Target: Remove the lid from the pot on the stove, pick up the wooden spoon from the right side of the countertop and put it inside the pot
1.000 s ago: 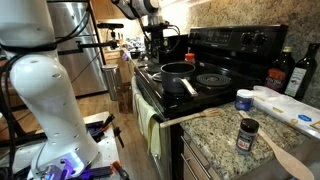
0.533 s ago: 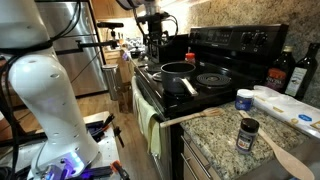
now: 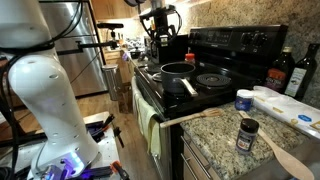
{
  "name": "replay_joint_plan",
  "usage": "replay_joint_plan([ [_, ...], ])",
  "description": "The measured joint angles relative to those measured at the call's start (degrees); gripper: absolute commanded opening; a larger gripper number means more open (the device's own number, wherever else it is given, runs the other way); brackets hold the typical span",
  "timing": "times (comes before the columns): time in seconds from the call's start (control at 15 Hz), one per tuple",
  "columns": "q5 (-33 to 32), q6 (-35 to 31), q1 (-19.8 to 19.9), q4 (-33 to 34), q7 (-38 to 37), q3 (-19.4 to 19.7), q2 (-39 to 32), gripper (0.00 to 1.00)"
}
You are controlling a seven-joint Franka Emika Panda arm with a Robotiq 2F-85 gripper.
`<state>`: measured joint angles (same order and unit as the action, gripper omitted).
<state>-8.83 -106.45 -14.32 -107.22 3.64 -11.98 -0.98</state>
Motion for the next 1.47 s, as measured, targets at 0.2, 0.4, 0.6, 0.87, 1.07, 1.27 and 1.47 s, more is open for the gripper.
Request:
replay_joint_plan([
  [0.2,0.0,0.9,2.9,2.3,-2.6,3.1,2.5,1.0],
  [0.4,-0.7,0.9,6.8,2.7,-4.1,6.8,5.8,1.0],
  [0.6,-1.0,0.9,11.2,2.6,-5.4,10.7,7.7,1.0],
  [0.87,-1.0,0.9,15.4,1.9,-9.9,14.3,8.0,1.0],
  [1.07,-0.9,0.9,15.6,1.8,-11.5,14.1,8.1,1.0],
  [1.27,-0.9,0.9,15.6,1.9,-13.9,14.0,7.9,1.0],
  [1.47,-0.9,1.2,15.8,3.3,-22.7,14.1,6.0,1.0],
])
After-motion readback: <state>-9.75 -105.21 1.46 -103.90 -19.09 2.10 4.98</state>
